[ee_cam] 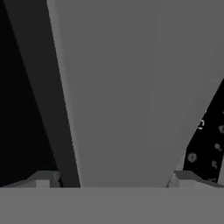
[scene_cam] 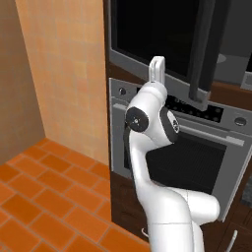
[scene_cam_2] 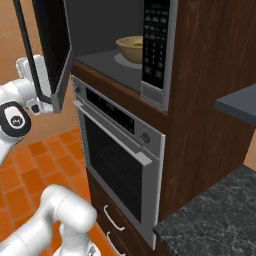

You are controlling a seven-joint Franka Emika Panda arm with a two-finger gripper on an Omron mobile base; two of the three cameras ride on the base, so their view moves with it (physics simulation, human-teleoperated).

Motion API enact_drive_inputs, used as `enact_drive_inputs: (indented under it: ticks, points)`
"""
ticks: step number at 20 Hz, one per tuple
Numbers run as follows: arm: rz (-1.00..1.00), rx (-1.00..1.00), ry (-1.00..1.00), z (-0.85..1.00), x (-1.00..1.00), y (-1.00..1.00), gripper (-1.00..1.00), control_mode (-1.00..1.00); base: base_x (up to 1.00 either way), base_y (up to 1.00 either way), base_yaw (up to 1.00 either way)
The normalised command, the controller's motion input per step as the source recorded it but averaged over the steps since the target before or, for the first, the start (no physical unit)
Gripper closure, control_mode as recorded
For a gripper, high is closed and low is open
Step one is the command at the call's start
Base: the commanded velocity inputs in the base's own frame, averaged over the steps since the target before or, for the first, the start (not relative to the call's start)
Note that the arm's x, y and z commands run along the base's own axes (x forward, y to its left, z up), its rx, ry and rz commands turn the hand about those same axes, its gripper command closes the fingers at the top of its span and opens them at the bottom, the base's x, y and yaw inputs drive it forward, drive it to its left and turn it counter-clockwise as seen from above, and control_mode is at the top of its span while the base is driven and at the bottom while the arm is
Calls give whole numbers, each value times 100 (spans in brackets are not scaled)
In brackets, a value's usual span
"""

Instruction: Pick the lime from the sink and place it in the bowl. Then pick the bowl and place it in the microwave. Then close the microwave door and press the start button.

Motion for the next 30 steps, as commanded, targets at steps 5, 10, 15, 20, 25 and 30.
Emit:
enact_drive_inputs:
  ticks: [5,10,15,20,25,30]
  points:
    - [-13,13,0,59,9,-20,-100,-100,0,0,0]
    - [-9,12,0,62,11,-15,-100,-100,0,0,0]
    - [-6,10,0,60,20,-6,-100,-100,0,0,0]
    - [-8,8,2,63,12,-1,-100,-100,0,0,0]
    - [-22,2,17,62,0,0,-100,-100,0,0,0]
    - [-16,0,25,39,25,-1,-100,-100,0,0,0]
